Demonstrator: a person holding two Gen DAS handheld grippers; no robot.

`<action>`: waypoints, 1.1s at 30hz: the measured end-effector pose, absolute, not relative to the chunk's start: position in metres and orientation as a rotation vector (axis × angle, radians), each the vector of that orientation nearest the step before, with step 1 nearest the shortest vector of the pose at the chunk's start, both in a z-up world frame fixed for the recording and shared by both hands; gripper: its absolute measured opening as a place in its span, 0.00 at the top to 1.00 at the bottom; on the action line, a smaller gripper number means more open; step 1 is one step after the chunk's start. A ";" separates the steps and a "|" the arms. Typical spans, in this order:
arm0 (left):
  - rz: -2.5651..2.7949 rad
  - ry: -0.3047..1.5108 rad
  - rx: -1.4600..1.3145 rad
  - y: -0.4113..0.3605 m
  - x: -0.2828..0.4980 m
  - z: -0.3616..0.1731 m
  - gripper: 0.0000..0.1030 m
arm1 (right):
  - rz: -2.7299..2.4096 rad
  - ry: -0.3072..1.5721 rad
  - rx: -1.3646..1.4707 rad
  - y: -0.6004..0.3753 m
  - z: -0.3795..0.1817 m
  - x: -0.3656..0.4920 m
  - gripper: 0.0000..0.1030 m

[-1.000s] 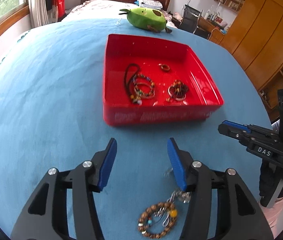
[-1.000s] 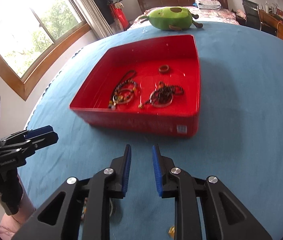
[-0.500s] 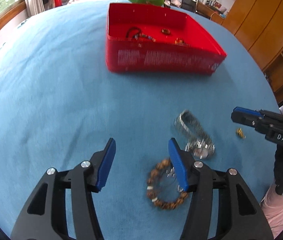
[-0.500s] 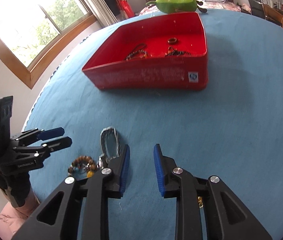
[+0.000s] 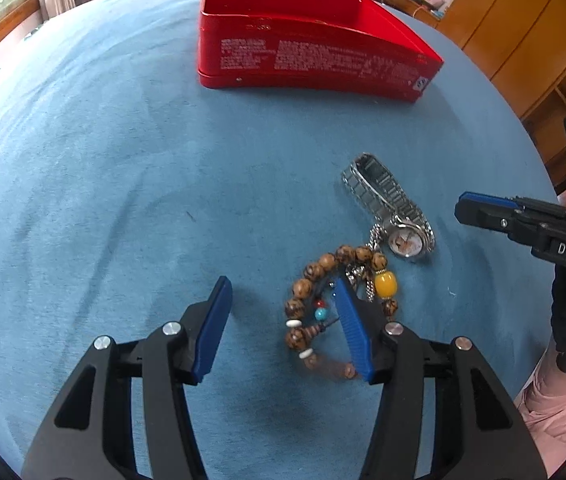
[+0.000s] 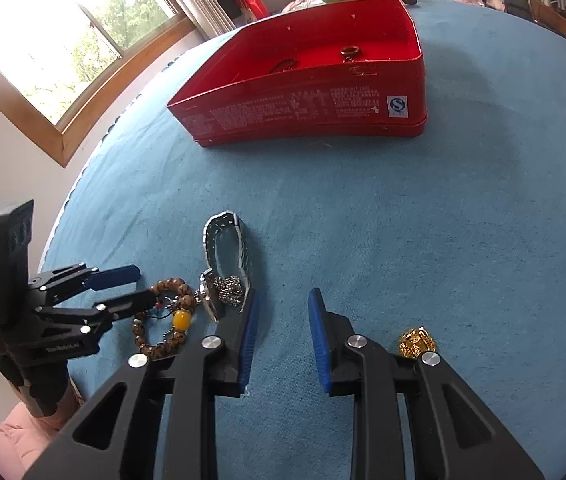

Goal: Organize jewelry
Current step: 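Grasp the brown wooden bead bracelet with the left tool while the right tool grasps the silver watch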

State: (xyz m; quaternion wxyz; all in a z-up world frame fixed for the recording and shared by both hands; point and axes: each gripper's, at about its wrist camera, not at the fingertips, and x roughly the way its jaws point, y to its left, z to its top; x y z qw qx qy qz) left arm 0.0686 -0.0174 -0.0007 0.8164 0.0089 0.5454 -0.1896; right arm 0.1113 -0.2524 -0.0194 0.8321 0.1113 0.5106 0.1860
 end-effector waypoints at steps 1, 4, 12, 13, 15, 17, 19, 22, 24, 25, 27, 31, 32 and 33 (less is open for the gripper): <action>-0.404 1.161 0.024 -0.018 0.068 -0.001 0.50 | 0.395 1.082 0.236 -0.252 -0.020 0.111 0.75; -0.411 1.159 0.042 -0.025 0.068 -0.002 0.59 | 0.402 1.082 0.233 -0.250 -0.018 0.111 0.75; -0.388 1.145 0.081 -0.038 0.072 -0.009 0.90 | 0.418 1.079 0.233 -0.242 -0.018 0.110 0.74; -0.397 1.148 0.062 -0.035 0.074 -0.009 0.90 | 0.421 1.080 0.232 -0.242 -0.018 0.110 0.73; -0.412 1.151 0.029 -0.026 0.074 -0.007 0.91 | 0.434 1.086 0.226 -0.237 -0.020 0.110 0.73; -0.418 1.145 -0.006 -0.016 0.076 -0.004 0.91 | 0.444 1.092 0.224 -0.233 -0.021 0.111 0.73; -0.410 1.124 -0.038 -0.005 0.077 0.003 0.91 | 0.449 1.096 0.224 -0.231 -0.021 0.113 0.73; -0.379 1.095 -0.061 0.009 0.079 0.011 0.91 | 0.456 1.097 0.224 -0.228 -0.021 0.115 0.68; -0.344 1.079 -0.077 0.021 0.083 0.016 0.91 | 0.462 1.093 0.220 -0.225 -0.019 0.117 0.65; -0.328 1.076 -0.078 0.024 0.086 0.016 0.91 | 0.466 1.092 0.217 -0.223 -0.019 0.118 0.64; -0.292 1.092 -0.084 0.032 0.093 0.011 0.90 | 0.467 1.097 0.217 -0.219 -0.018 0.120 0.58; -0.269 1.127 -0.091 0.034 0.107 -0.002 0.85 | 0.466 1.110 0.198 -0.209 -0.020 0.126 0.54; -0.275 1.125 -0.088 0.033 0.107 -0.002 0.84 | 0.468 1.116 0.194 -0.206 -0.021 0.128 0.54; -0.276 1.117 -0.081 0.032 0.107 -0.001 0.76 | 0.469 1.121 0.192 -0.205 -0.022 0.129 0.53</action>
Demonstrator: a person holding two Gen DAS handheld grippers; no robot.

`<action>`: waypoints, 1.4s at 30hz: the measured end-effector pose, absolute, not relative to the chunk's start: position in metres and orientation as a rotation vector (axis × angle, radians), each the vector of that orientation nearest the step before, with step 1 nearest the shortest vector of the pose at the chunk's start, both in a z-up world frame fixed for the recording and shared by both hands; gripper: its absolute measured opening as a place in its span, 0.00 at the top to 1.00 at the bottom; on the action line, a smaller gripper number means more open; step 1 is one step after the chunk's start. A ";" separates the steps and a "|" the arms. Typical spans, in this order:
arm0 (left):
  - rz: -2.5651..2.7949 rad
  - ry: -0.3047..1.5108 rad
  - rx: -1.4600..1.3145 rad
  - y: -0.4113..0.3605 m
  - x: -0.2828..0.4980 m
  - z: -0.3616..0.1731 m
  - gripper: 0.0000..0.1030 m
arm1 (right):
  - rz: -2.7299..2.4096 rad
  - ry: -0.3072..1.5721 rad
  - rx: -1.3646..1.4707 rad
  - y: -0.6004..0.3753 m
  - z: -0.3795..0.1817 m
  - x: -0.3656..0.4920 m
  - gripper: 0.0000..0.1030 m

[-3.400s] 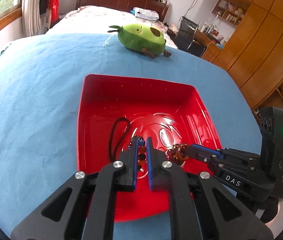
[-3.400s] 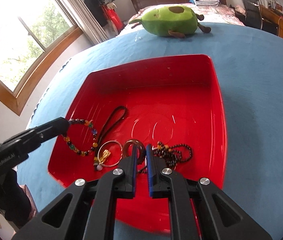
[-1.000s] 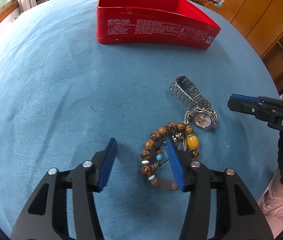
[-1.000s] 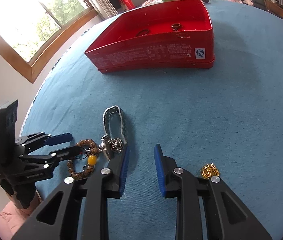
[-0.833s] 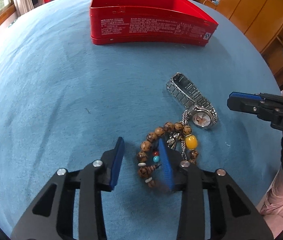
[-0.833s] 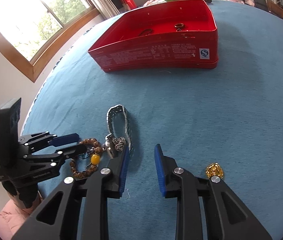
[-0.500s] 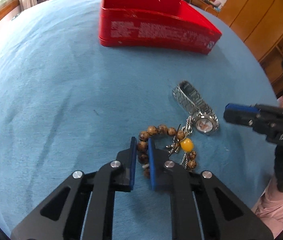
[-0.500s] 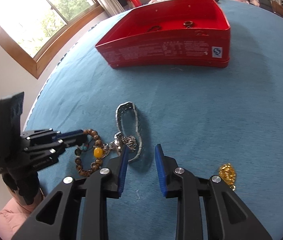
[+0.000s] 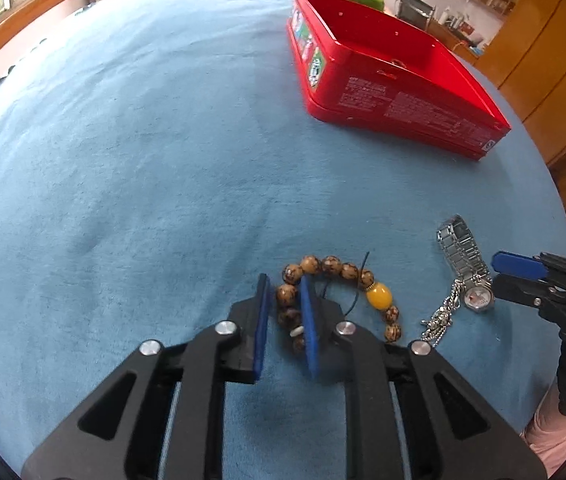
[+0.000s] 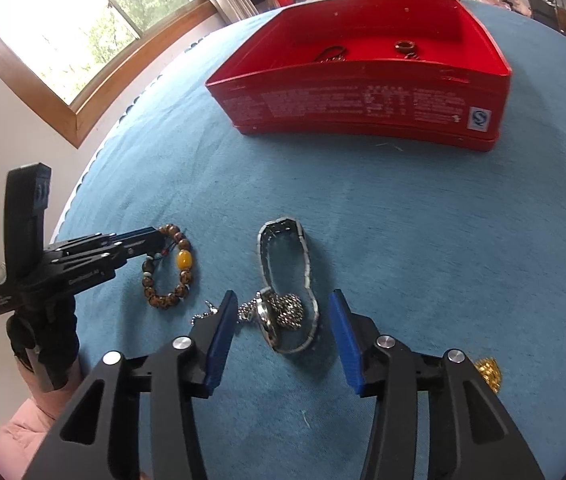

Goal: Organize jewelry
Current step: 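Grasp the brown wooden bead bracelet with the left tool while the right tool grasps the silver watch, then carry the bracelet and watch into the red tin while both tools open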

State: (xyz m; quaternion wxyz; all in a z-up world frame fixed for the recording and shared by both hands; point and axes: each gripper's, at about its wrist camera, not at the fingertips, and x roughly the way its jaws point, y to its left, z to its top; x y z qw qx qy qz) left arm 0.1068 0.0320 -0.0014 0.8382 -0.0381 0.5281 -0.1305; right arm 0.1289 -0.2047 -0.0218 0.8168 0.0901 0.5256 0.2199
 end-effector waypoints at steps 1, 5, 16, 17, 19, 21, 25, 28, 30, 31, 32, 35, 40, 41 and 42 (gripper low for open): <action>-0.273 1.106 -0.071 0.031 0.106 0.000 0.69 | 0.464 1.126 0.189 -0.203 -0.023 0.131 0.53; -0.212 1.063 -0.002 0.029 0.104 0.003 0.47 | 0.452 1.142 0.177 -0.198 -0.027 0.138 0.53; -0.253 1.063 0.062 0.006 0.105 -0.005 0.66 | 0.407 1.131 0.062 -0.177 -0.031 0.149 0.62; -0.257 1.062 0.066 0.005 0.104 -0.005 0.72 | 0.390 1.120 0.031 -0.175 -0.031 0.148 0.71; -0.267 1.064 0.067 0.001 0.104 -0.005 0.81 | 0.408 1.117 0.034 -0.173 -0.031 0.148 0.83; -0.279 1.066 0.063 -0.001 0.104 -0.006 0.90 | 0.425 1.122 0.052 -0.174 -0.031 0.147 0.90; -0.283 1.065 0.036 0.001 0.105 -0.006 0.91 | 0.441 1.113 0.093 -0.183 -0.028 0.142 0.96; -0.307 1.074 -0.017 0.007 0.106 -0.005 0.91 | 0.452 1.094 0.130 -0.195 -0.022 0.136 0.96; -0.318 1.072 -0.044 0.014 0.103 -0.002 0.91 | 0.473 1.075 0.174 -0.205 -0.014 0.131 0.96; -0.326 1.067 -0.057 0.015 0.103 0.001 0.91 | 0.478 1.068 0.182 -0.208 -0.011 0.129 0.96; -0.331 1.061 -0.065 0.013 0.104 0.003 0.91 | 0.479 1.053 0.192 -0.213 -0.006 0.126 0.96; -0.357 1.028 -0.086 0.015 0.098 0.016 0.91 | 0.470 1.022 0.198 -0.220 0.004 0.122 0.96; -0.391 0.983 -0.107 0.014 0.093 0.038 0.91 | 0.461 0.990 0.202 -0.229 0.017 0.117 0.96; -0.394 0.975 -0.109 0.014 0.092 0.042 0.91 | 0.459 0.986 0.203 -0.230 0.018 0.116 0.96; -0.400 0.966 -0.112 0.013 0.091 0.045 0.91 | 0.457 0.980 0.204 -0.232 0.021 0.115 0.96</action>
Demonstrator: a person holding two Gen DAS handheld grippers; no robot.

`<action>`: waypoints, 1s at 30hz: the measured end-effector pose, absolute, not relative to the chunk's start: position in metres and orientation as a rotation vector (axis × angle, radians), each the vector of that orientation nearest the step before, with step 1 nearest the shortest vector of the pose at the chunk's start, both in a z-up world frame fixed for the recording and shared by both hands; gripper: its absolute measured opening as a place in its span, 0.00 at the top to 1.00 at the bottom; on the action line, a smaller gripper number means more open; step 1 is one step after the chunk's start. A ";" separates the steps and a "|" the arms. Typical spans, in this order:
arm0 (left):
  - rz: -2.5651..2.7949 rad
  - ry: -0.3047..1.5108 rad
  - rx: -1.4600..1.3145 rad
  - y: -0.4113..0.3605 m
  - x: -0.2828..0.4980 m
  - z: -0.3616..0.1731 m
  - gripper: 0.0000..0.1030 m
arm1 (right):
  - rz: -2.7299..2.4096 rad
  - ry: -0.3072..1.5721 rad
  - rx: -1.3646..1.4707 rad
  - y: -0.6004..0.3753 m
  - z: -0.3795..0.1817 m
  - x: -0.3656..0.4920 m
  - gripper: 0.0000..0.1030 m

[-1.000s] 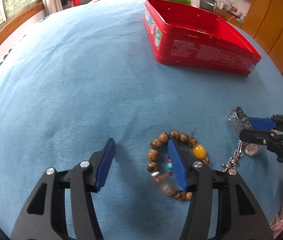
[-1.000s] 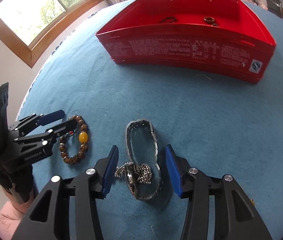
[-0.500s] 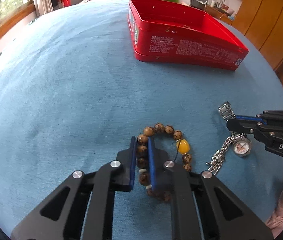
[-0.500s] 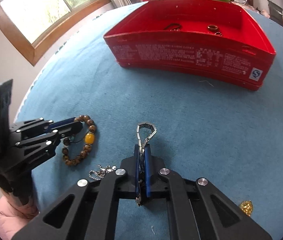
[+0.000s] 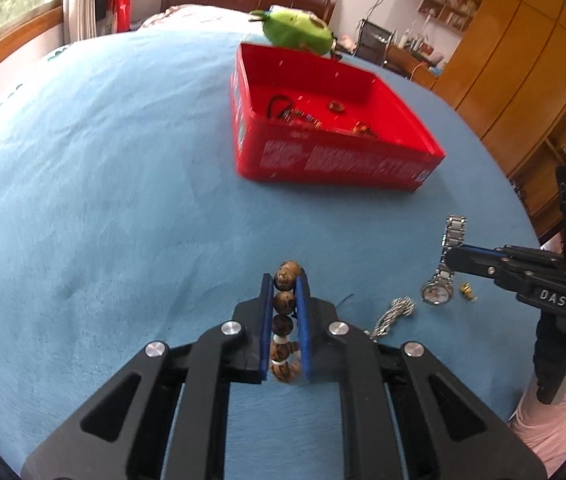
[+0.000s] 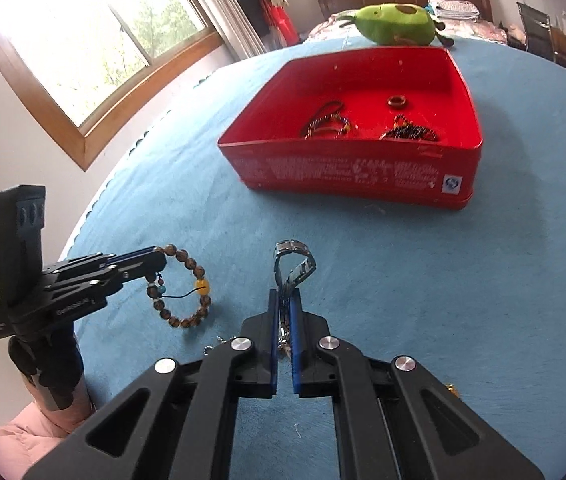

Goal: Organize jewelry
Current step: 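Carry the bracelet and watch into the red tin while both tools open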

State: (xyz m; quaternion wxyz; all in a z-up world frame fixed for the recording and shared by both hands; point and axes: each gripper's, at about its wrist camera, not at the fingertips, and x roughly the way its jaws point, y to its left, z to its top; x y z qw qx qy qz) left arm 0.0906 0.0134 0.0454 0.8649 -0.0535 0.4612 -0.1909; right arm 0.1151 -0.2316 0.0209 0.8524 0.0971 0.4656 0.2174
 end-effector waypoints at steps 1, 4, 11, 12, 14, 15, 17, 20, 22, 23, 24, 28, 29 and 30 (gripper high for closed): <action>-0.404 0.960 -0.113 0.012 0.091 0.049 0.91 | 0.456 0.976 0.205 -0.232 0.023 0.117 0.96; -0.415 0.940 -0.119 0.010 0.090 0.059 0.91 | 0.447 0.964 0.209 -0.235 0.029 0.118 0.96; -0.422 0.897 -0.112 0.000 0.099 0.082 0.91 | 0.424 0.944 0.221 -0.244 0.043 0.128 0.96; -0.423 0.890 -0.111 -0.001 0.101 0.086 0.91 | 0.422 0.944 0.222 -0.245 0.045 0.131 0.96; -0.424 0.877 -0.109 -0.003 0.104 0.093 0.91 | 0.418 0.942 0.222 -0.247 0.049 0.135 0.96; -0.423 0.872 -0.107 -0.004 0.107 0.097 0.91 | 0.414 0.942 0.221 -0.247 0.050 0.137 0.96; -0.422 0.864 -0.105 -0.007 0.112 0.104 0.91 | 0.406 0.940 0.220 -0.249 0.055 0.142 0.96; -0.417 0.848 -0.099 -0.013 0.123 0.112 0.91 | 0.394 0.934 0.219 -0.252 0.062 0.149 0.96; -0.411 0.839 -0.097 -0.017 0.131 0.118 0.91 | 0.390 0.927 0.220 -0.253 0.067 0.155 0.96; -0.413 0.832 -0.102 -0.020 0.138 0.123 0.91 | 0.387 0.922 0.223 -0.255 0.071 0.160 0.96; -0.414 0.829 -0.104 -0.022 0.143 0.126 0.91 | 0.387 0.918 0.225 -0.256 0.074 0.164 0.96; -0.422 0.802 -0.109 -0.034 0.165 0.145 0.91 | 0.372 0.899 0.245 -0.262 0.089 0.187 0.96; -0.421 0.794 -0.109 -0.036 0.170 0.148 0.91 | 0.365 0.893 0.248 -0.263 0.094 0.196 0.96; -0.419 0.784 -0.110 -0.039 0.177 0.153 0.91 | 0.359 0.892 0.251 -0.264 0.096 0.202 0.96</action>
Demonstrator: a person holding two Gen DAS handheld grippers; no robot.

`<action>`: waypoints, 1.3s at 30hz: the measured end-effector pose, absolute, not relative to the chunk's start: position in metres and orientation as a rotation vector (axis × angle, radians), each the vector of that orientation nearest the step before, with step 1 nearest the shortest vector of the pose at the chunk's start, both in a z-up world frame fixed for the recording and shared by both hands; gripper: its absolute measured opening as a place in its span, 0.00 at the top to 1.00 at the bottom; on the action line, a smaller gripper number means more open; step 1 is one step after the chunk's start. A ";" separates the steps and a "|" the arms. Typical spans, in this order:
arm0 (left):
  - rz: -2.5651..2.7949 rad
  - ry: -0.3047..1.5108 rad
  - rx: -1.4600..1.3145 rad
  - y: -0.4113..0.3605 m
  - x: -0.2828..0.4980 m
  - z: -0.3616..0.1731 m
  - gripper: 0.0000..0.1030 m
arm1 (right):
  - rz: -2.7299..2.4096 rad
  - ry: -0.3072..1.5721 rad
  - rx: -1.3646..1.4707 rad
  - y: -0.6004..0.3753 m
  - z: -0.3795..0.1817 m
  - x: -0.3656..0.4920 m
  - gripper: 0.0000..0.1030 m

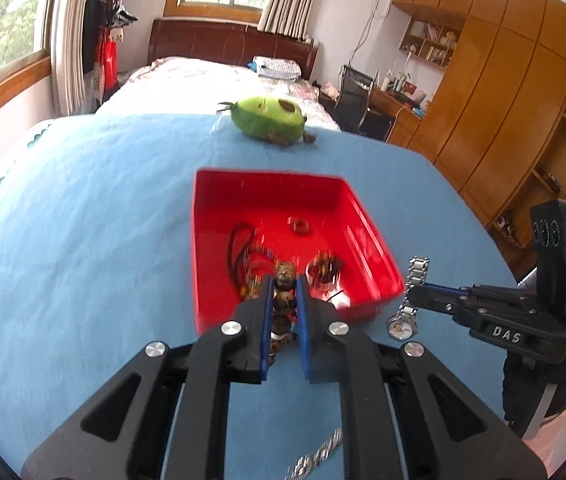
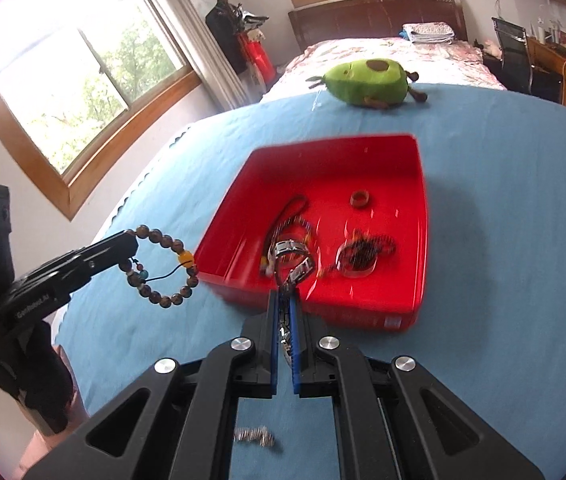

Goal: Organize jewelry
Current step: 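Carry the bracelet and watch into the red tin while both tools open, then withdraw both tools and move them toward the silver chain and gold pendant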

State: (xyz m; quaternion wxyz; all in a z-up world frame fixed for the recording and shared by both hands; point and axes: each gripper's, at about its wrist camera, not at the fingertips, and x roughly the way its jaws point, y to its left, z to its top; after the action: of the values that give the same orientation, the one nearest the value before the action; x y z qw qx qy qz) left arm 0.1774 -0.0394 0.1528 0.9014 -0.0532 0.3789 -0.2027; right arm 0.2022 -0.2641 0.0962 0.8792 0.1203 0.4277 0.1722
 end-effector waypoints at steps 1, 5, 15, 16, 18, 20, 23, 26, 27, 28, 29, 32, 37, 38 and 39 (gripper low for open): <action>-0.419 0.777 -0.109 -0.042 0.182 0.155 0.91 | 0.350 0.892 0.253 -0.265 0.099 0.212 0.96; -0.420 0.791 -0.113 -0.058 0.220 0.154 0.91 | 0.325 0.909 0.253 -0.264 0.097 0.251 0.96; -0.408 0.942 -0.086 -0.096 0.313 0.086 0.91 | 0.294 1.047 0.264 -0.255 0.034 0.344 0.96; -0.405 0.954 -0.081 -0.099 0.318 0.081 0.91 | 0.289 1.064 0.264 -0.254 0.026 0.351 0.96; -0.398 0.996 -0.076 -0.101 0.333 0.068 0.89 | 0.272 1.084 0.254 -0.254 0.015 0.360 0.90; -0.381 1.032 -0.076 -0.100 0.342 0.060 0.82 | 0.251 1.057 0.255 -0.257 0.015 0.365 0.86; -0.372 1.029 -0.092 -0.091 0.342 0.061 0.74 | 0.259 1.024 0.270 -0.263 0.022 0.361 0.86; -0.361 0.996 -0.100 -0.082 0.331 0.074 0.73 | 0.251 0.994 0.267 -0.270 0.033 0.347 0.86; -0.357 0.984 -0.099 -0.080 0.325 0.079 0.71 | 0.253 0.990 0.266 -0.271 0.036 0.341 0.85; -0.352 0.971 -0.096 -0.078 0.320 0.083 0.69 | 0.256 0.987 0.267 -0.273 0.038 0.337 0.85; -0.342 0.949 -0.084 -0.076 0.310 0.089 0.64 | 0.259 0.984 0.268 -0.273 0.039 0.332 0.84; -0.326 0.905 -0.061 -0.070 0.285 0.101 0.56 | 0.265 0.968 0.245 -0.272 0.047 0.309 0.79; -0.298 0.872 -0.052 -0.061 0.244 0.109 0.46 | 0.283 0.962 0.240 -0.271 0.051 0.272 0.78; -0.288 0.860 -0.045 -0.059 0.233 0.110 0.42 | 0.286 0.958 0.236 -0.270 0.051 0.263 0.78; -0.280 0.853 -0.043 -0.057 0.226 0.110 0.40 | 0.288 0.955 0.232 -0.270 0.051 0.257 0.78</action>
State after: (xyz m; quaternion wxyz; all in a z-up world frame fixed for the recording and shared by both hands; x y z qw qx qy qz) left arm 0.2261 -0.0569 0.1104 0.9008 -0.0210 0.4121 -0.1355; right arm 0.2566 -0.2700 0.0508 0.8716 0.1112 0.4571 0.1376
